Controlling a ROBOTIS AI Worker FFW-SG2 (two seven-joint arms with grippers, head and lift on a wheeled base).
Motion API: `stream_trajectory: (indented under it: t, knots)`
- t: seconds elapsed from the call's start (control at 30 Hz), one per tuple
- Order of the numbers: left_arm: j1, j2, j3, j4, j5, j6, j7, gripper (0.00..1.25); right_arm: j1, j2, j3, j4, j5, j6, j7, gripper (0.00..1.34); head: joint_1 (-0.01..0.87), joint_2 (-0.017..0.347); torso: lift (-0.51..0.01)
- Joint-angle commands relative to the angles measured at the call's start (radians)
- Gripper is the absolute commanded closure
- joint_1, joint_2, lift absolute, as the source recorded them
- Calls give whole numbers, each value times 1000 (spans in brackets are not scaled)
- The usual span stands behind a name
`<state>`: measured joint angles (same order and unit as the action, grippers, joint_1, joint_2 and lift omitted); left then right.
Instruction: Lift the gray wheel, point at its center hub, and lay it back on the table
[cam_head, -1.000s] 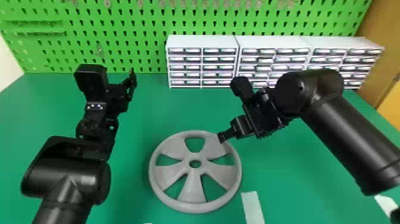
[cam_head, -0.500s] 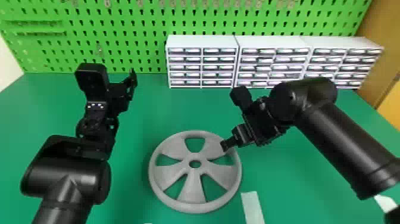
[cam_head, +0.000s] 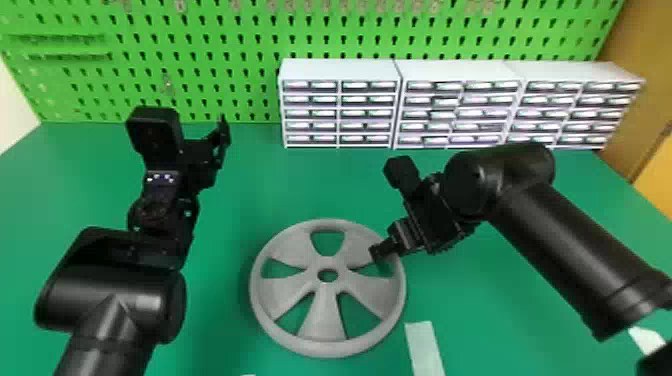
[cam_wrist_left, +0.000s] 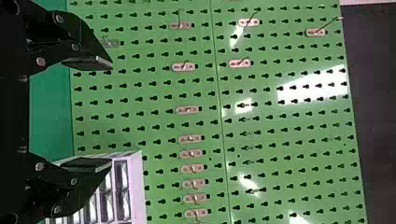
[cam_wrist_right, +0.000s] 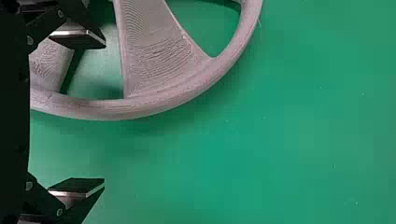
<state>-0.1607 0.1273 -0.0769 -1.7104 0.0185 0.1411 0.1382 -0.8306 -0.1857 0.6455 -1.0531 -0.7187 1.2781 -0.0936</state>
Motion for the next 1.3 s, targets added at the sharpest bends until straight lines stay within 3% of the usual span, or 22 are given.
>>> stream_trajectory:
  t: [0.0, 0.83, 0.93, 1.0, 1.07, 1.17, 1.27]
  knots:
    - [1, 0, 0, 0, 0, 0, 1, 510, 1, 5, 14, 13, 1, -9, 0, 240, 692, 48, -96]
    - [0, 0, 0, -2, 0, 0, 4, 510, 2, 11, 32, 50, 16, -36, 0, 274, 692, 48, -96]
    - [0, 0, 0, -2, 0, 0, 4, 510, 2, 11, 32, 50, 18, -36, 0, 406, 692, 48, -96]
    - [0, 0, 0, -2, 0, 0, 4, 510, 2, 11, 32, 50, 18, -36, 0, 601, 692, 48, -96]
    - [0, 0, -1, -2, 0, 0, 4, 512, 2, 11, 32, 50, 21, -36, 0, 714, 692, 48, -96]
    - [0, 0, -1, -2, 0, 0, 4, 512, 1, 11, 32, 50, 22, -36, 0, 742, 692, 48, -96]
    - [0, 0, -1, -2, 0, 0, 4, 512, -1, 11, 34, 50, 25, -34, 0, 906, 692, 48, -96]
